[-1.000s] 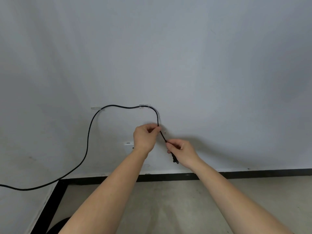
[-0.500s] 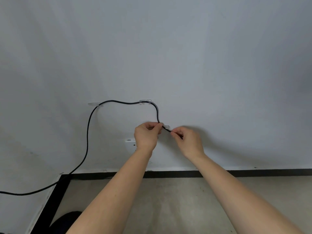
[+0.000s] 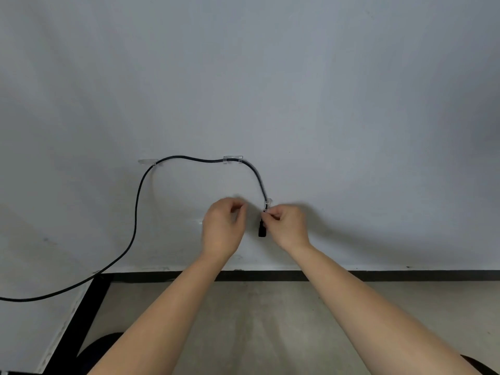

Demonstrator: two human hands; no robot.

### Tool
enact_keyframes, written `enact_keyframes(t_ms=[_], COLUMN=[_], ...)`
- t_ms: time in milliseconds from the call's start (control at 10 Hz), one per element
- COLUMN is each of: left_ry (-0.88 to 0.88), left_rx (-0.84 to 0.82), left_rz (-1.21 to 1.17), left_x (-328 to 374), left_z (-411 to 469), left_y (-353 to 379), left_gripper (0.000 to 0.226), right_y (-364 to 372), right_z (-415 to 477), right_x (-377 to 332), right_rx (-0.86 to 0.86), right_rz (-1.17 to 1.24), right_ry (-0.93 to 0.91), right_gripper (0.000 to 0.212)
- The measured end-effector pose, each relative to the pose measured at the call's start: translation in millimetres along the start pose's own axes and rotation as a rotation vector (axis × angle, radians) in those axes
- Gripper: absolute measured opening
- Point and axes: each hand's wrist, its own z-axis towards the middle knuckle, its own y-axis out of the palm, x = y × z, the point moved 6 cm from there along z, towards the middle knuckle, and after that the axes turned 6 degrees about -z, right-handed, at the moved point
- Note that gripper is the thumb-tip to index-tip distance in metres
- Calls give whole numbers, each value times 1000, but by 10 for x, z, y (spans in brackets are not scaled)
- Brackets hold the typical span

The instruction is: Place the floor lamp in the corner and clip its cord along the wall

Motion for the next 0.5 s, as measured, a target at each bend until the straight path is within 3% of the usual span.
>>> enact_keyframes(t_ms=[100,200,300,400,500], left_ry=[180,60,54,37,27], left_rx=[-95,-339,-413,-411,-420], left_rz=[408,643,685,632,590], left_x=[-207,-537,-664,-636,-678], left_z=[-215,-393,-444,-394,-398], left_y=[-43,39,100,65,57], left_gripper=[29,56,68,70,72], right_y=[45,-8,-120,-323,-570], right_z=[23,29,58,17,-38], right_x=[28,-52,-233,-562,-1145], right_rx=[-151,-297,-398,-377,-221], right_rz=[146,-18,-428,-699,-352], right_ry=[155,152,19,-137,-335], right_gripper=[22,19,32,40,27])
